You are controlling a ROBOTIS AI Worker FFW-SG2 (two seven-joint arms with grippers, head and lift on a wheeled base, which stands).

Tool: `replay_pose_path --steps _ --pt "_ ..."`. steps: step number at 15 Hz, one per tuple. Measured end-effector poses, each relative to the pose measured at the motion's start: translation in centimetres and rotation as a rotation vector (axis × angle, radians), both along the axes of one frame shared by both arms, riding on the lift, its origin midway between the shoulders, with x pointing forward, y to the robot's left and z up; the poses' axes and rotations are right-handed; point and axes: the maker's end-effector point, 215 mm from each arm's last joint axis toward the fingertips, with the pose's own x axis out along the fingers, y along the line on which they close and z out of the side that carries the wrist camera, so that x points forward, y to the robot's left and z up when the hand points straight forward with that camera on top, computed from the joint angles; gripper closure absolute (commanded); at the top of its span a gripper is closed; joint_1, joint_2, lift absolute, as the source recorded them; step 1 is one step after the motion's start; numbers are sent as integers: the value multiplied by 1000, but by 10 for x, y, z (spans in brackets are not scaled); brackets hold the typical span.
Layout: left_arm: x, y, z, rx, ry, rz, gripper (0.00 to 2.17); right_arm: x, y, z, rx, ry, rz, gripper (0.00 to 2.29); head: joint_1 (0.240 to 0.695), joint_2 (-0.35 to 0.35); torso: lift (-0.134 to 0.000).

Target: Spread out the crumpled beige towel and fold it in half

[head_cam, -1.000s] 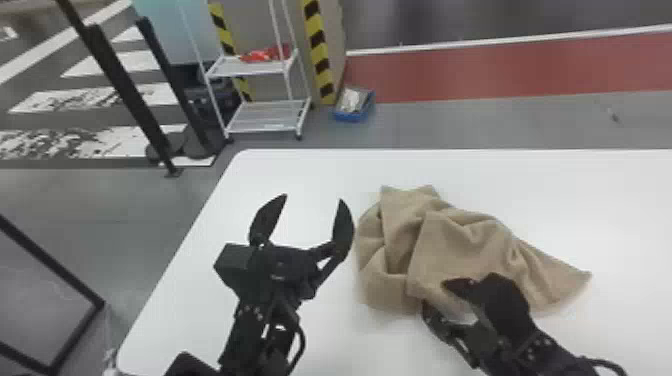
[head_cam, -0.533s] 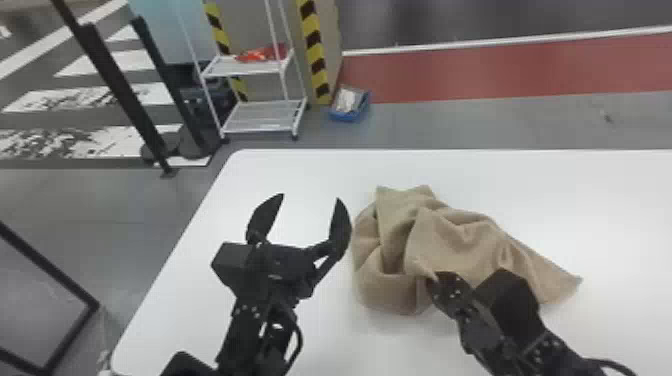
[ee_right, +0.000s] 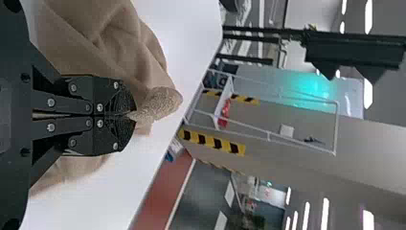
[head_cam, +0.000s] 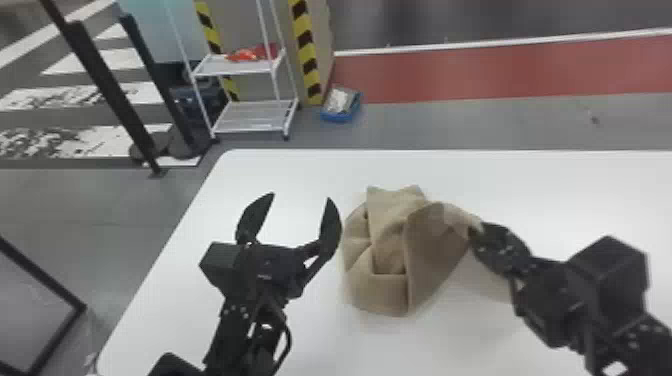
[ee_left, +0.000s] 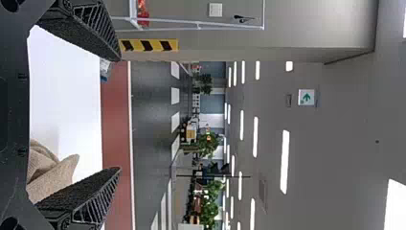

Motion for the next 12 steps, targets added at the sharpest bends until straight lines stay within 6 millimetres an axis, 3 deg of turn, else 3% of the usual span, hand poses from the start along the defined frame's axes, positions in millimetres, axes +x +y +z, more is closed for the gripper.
replay_pose_path --steps 1,3,4,5,6,7,8,10,12 --pt "0 0 -1 2 1 0 83 10 -38 16 10 -31 -66 1595 695 88 -124" --pt "-1 1 -1 4 1 -1 80 34 -149 39 61 -62 -256 1595 695 -23 -124" --pt "-1 0 -1 4 1 -3 80 39 -192 33 76 -45 -332 1595 695 -70 -124" --pt "-1 -1 -1 3 1 -5 80 41 -234 16 76 -12 -419 1595 695 -117 -124" --pt "-1 -2 0 2 0 -8 80 39 -264 -5 64 30 -495 1595 695 -157 -124" --pt "-1 -5 0 0 -1 -12 80 35 -288 -38 35 95 -563 1595 695 -211 -124" --pt "0 -6 0 -2 0 -14 80 31 -297 -62 10 141 -587 1595 695 -224 -124" --pt "0 -7 -2 0 6 -16 80 24 -303 -102 -31 220 -625 1595 695 -235 -124" --pt "0 -7 -5 4 16 -16 80 18 -308 -127 -49 279 -671 1595 695 -246 -124"
